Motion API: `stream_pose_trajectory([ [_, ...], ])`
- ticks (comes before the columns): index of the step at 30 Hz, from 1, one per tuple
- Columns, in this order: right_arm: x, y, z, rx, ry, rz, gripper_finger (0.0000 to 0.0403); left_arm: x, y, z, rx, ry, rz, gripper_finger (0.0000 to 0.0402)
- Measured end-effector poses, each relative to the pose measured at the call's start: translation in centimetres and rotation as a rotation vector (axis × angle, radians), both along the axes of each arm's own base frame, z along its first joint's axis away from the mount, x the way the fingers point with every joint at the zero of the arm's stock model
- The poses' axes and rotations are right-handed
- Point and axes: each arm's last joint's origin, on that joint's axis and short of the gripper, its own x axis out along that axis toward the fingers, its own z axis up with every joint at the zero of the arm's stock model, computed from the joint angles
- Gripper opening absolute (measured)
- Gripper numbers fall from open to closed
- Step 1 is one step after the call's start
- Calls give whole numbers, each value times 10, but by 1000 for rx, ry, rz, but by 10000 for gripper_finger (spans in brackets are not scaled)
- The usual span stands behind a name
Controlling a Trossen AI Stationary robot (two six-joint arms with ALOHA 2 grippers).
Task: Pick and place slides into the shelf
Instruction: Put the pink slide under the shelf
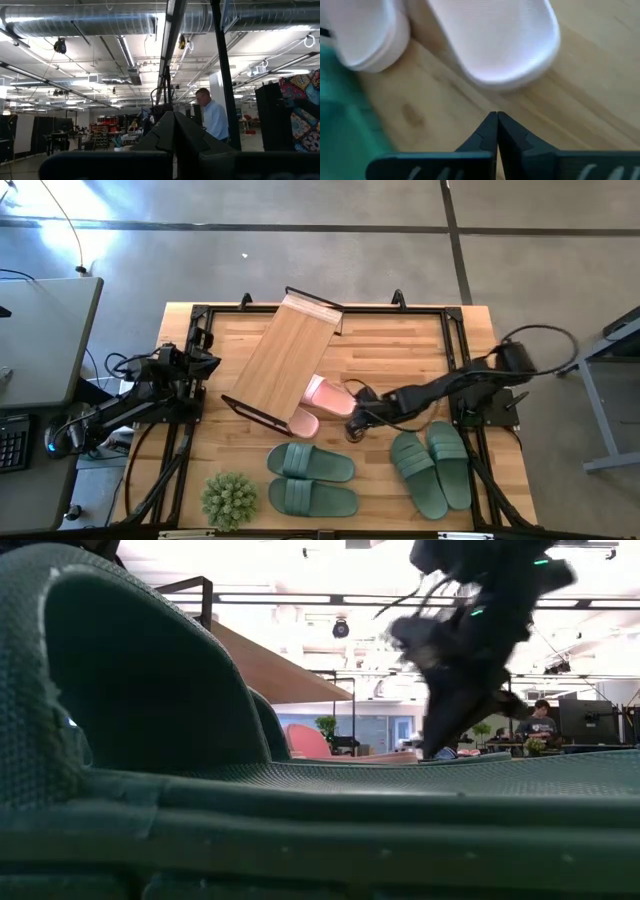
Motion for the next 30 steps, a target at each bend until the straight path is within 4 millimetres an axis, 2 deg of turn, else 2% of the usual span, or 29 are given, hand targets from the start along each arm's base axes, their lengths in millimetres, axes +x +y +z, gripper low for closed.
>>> stream_pose_trajectory([
  [4,-50,0,-8,-5,-97,-61,0,0,0,0,-1,1,0,1],
  [7,-61,1,-6,20,-339,-31,0,0,0,0,10,2,8,1],
  [10,-68,-4,-18,-28,-302,-41,0,0,0,0,15,1,12,1],
  [14,-62,-14,-28,-83,-281,-106,0,0,0,0,13,-1,14,1],
  [21,-47,-29,-44,-56,-280,-119,0,0,0,-1,11,5,18,1],
  [27,-36,-36,-49,-49,-319,-106,0,0,1,-1,13,5,20,1],
  [30,-22,-40,-47,-47,-314,-55,0,0,1,-1,13,5,20,1],
])
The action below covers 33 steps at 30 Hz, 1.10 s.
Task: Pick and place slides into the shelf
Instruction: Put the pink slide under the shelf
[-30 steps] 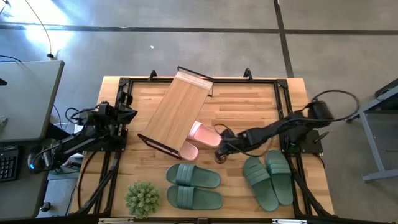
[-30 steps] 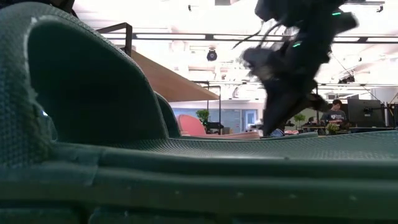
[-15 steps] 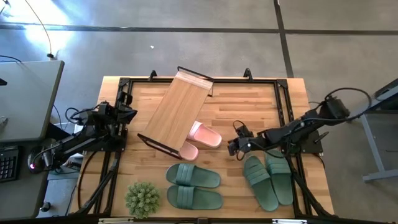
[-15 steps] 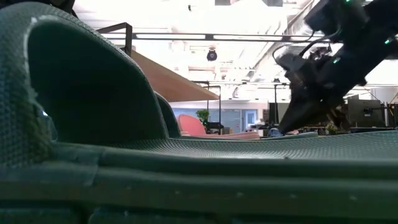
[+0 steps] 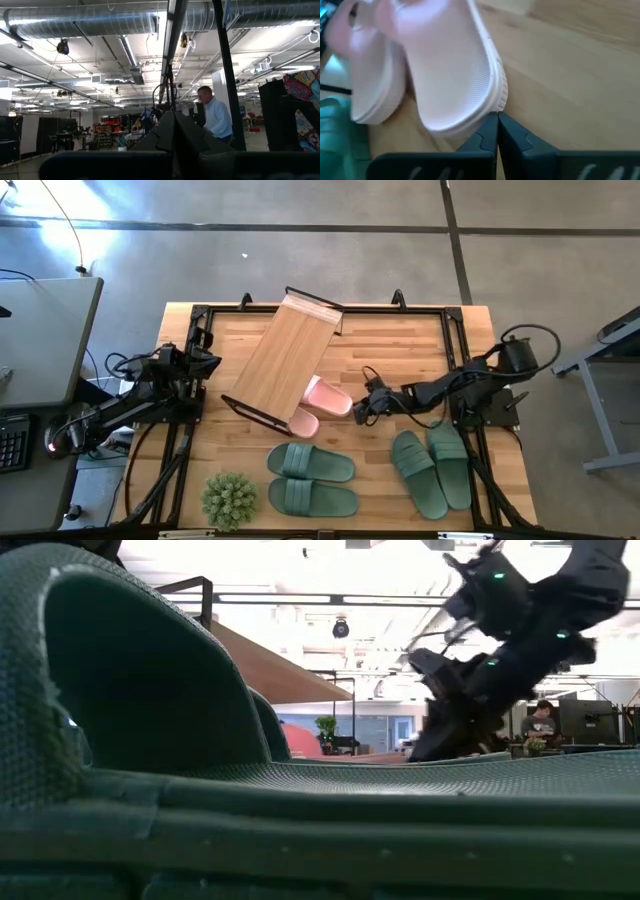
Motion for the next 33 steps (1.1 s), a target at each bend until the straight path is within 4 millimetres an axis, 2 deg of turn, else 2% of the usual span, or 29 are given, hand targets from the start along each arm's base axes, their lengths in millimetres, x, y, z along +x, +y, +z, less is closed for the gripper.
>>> stream_pose_trajectory([
  [7,38,-7,-1,-31,17,65,0,0,0,0,0,0,0,1],
  [13,54,-13,1,-40,6,58,0,0,0,0,1,-1,0,1],
  [27,68,-32,15,-86,35,82,0,0,0,0,1,-1,0,1],
  [33,68,-32,20,-127,35,63,0,0,0,0,5,0,2,1],
])
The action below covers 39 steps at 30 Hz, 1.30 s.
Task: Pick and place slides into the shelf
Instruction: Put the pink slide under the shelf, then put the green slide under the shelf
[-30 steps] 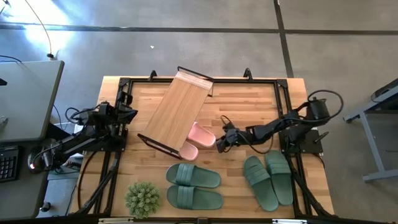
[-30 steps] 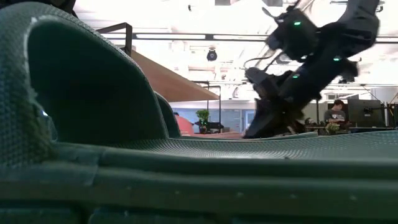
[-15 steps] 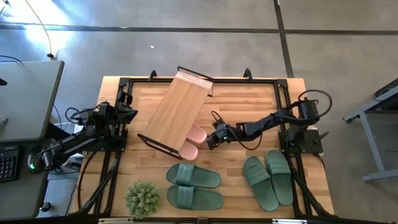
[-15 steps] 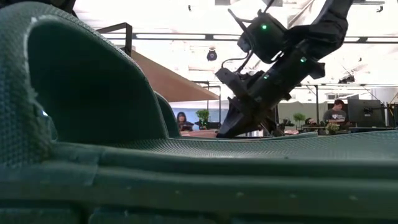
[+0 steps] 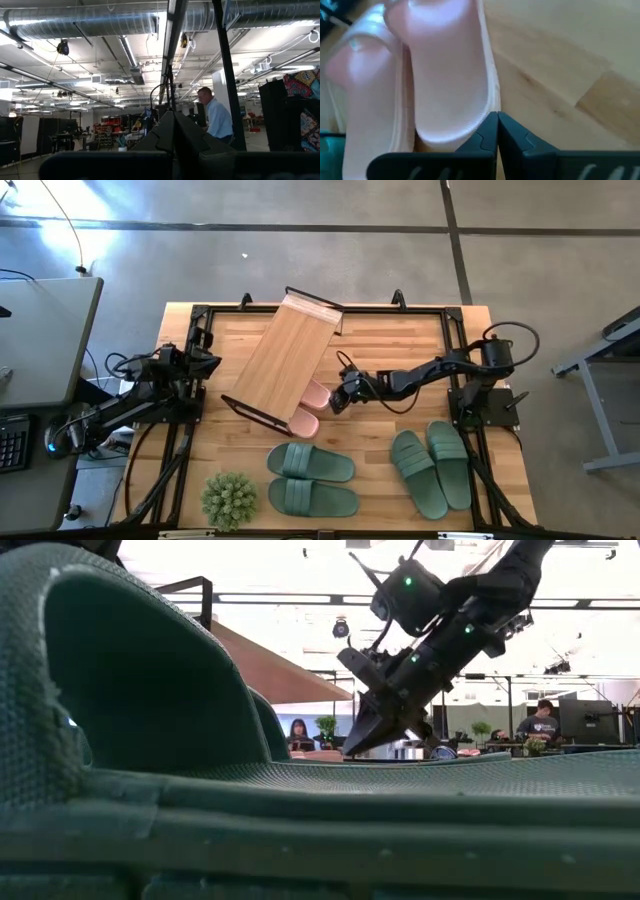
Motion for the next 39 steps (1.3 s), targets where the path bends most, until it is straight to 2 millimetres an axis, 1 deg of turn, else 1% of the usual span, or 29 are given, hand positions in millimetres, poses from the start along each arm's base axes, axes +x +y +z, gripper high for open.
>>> stream_pose_trajectory([
  [4,-4,4,15,-30,-21,12,0,0,0,0,3,0,2,1],
  [7,-12,7,32,-50,-14,34,0,0,0,0,4,0,2,1],
  [9,-21,10,43,-76,21,72,0,0,0,0,4,1,3,1],
  [11,-31,14,56,-107,51,152,0,0,0,0,5,1,3,1],
  [15,-54,27,86,-104,41,300,0,0,0,0,4,1,3,1],
  [19,-82,39,117,-14,-28,406,0,0,0,0,5,1,3,1],
  [23,-111,50,143,183,-94,477,0,0,0,0,5,1,3,1],
  [25,-124,56,153,286,-115,496,0,0,0,0,5,0,3,1],
  [27,-134,63,159,352,-121,521,0,0,0,0,5,0,3,1],
  [29,-145,71,160,389,-87,553,0,0,0,0,5,-1,3,1],
  [31,-154,79,156,426,1,557,0,0,0,0,3,-2,2,1],
  [33,-164,86,150,445,125,538,0,0,0,0,0,-1,0,1],
  [35,-174,93,150,407,244,524,0,0,0,0,-4,-3,1,1],
  [39,-185,107,169,226,352,533,0,0,0,0,-13,-8,12,1],
])
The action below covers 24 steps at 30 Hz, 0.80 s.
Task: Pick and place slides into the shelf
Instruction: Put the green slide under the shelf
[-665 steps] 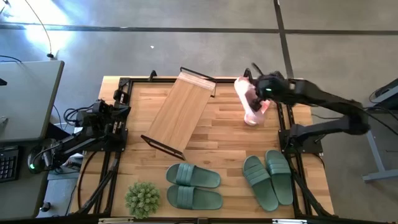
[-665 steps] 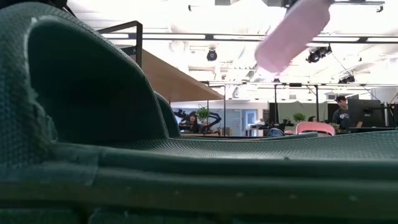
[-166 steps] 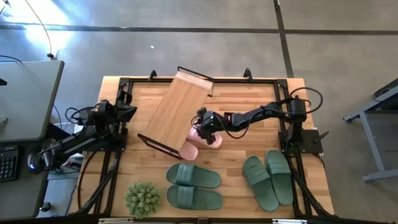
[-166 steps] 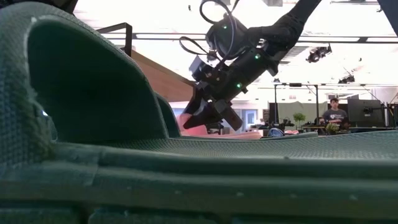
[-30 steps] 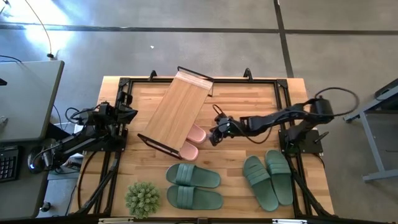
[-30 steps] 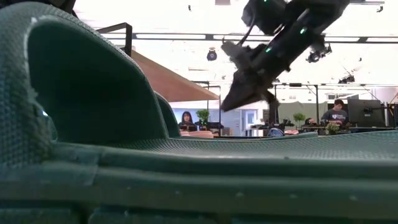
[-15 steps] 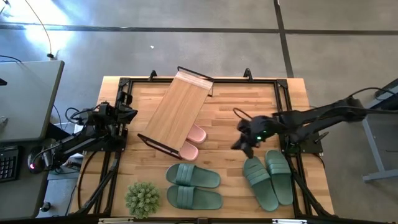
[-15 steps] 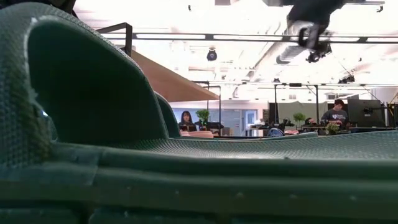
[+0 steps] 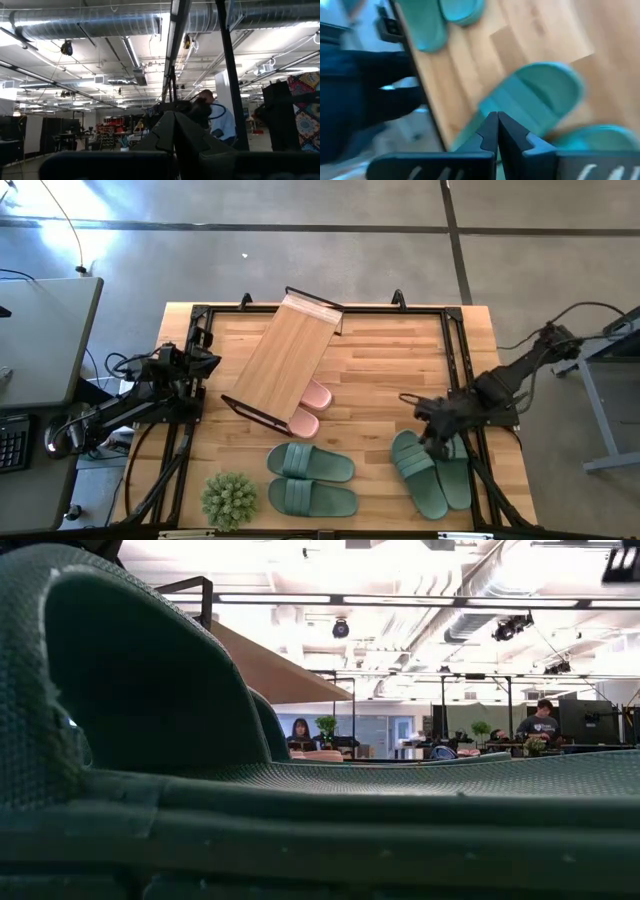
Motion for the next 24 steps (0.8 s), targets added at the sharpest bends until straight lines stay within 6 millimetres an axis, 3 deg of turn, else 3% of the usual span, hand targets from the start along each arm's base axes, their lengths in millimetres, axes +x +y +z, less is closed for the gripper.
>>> stream_pose_trajectory([
  [4,-3,16,24,-210,-5,71,0,0,0,0,-13,2,3,1],
  [7,1,33,26,-331,73,111,0,1,1,-1,-19,8,3,1],
  [13,25,83,2,-473,201,182,0,1,1,-1,-22,12,1,1],
  [19,47,129,-19,-626,357,100,0,1,0,-2,-30,25,-29,1],
  [24,57,164,-31,-657,318,111,0,1,0,-2,-27,35,-57,1],
])
